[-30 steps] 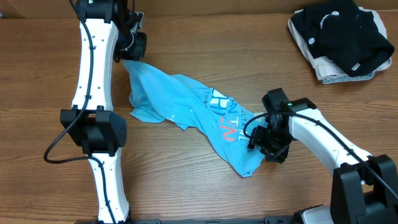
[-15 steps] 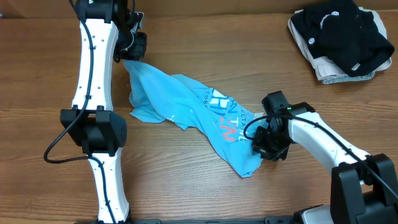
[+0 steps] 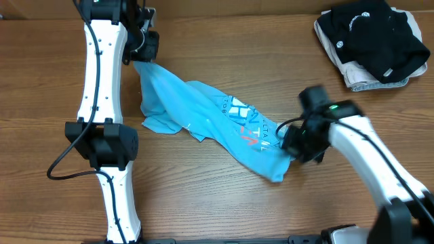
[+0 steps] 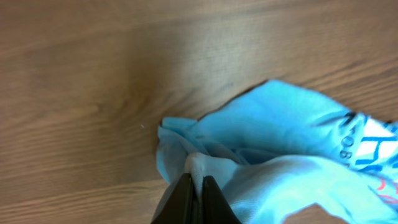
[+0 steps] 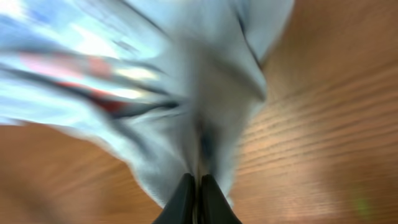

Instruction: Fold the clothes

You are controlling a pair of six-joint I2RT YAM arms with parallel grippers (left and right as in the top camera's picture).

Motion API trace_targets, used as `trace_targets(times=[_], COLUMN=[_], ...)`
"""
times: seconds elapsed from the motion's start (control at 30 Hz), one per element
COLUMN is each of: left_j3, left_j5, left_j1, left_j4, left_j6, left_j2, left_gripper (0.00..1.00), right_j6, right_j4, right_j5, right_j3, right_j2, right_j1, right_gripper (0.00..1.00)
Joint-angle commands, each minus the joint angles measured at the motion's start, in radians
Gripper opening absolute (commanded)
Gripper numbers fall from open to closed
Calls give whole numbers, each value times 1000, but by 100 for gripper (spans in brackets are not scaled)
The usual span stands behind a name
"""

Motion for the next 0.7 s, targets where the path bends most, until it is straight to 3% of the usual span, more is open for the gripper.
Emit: trace_targets(times=[0.0,0.33,0.67], left_j3=[89,146,170], left_j5=[-25,-100,-140], left_j1=[16,31,50], left_j4=[2,43,240], left_j6=[-1,-2,-2], left_j2=[-114,-236,-446], left_gripper=[4,4,4], right_j6=[-70,-131,-281], right_j4=[-55,-159,-159], right_j5=[48,158,156], right_j3=[178,462,857], right_j2=[-101,-153,-153], right_j1=[-47,-138,-257], right_gripper=[4,4,4])
